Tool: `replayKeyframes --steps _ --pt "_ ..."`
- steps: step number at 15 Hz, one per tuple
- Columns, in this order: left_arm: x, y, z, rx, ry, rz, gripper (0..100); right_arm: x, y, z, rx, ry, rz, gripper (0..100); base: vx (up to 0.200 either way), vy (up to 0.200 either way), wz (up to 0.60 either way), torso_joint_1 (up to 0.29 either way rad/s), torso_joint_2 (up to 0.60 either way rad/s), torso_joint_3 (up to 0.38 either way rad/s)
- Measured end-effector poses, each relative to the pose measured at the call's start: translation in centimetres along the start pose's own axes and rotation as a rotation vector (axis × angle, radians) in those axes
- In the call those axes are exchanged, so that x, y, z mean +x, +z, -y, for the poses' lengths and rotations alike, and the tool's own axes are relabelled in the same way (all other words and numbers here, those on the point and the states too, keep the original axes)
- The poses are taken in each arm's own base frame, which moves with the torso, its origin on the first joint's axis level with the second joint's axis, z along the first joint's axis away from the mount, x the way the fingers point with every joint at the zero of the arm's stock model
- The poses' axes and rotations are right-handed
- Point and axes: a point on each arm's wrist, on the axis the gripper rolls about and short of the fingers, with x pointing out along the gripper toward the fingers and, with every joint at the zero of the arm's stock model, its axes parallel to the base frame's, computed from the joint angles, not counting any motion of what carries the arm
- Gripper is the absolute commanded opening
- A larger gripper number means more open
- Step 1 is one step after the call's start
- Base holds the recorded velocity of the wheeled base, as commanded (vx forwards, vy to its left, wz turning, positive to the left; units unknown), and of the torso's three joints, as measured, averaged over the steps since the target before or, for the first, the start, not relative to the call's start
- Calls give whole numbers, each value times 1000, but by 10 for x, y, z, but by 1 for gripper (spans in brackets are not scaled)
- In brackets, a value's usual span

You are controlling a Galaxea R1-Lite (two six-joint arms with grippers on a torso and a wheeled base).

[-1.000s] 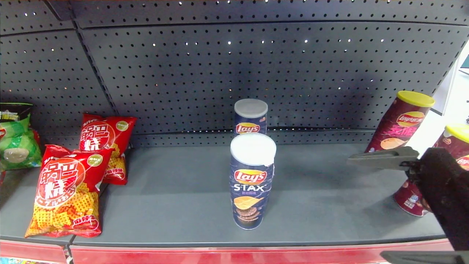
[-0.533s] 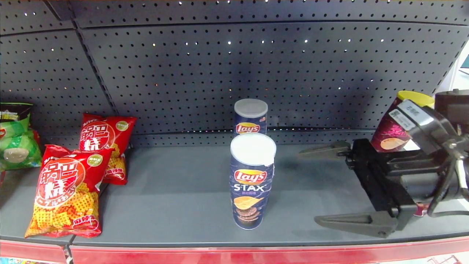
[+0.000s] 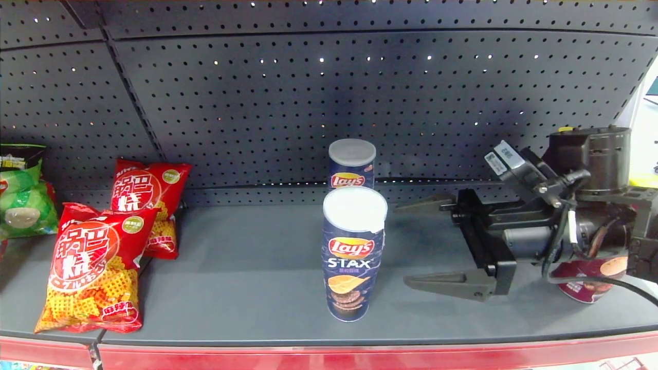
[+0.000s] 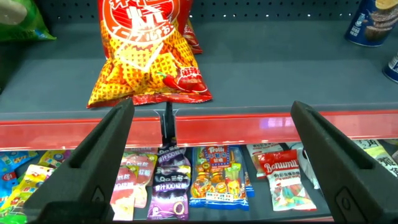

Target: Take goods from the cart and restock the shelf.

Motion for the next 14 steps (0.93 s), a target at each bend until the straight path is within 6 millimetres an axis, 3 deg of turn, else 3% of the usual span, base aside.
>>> replayKeyframes --steps 6,14 --pt "0 0 0 0 0 0 100 9 -12 21 28 -23 -18 100 0 0 0 0 0 0" --pt "0 0 0 1 0 0 100 14 -18 28 43 -30 -31 100 0 0 0 0 0 0"
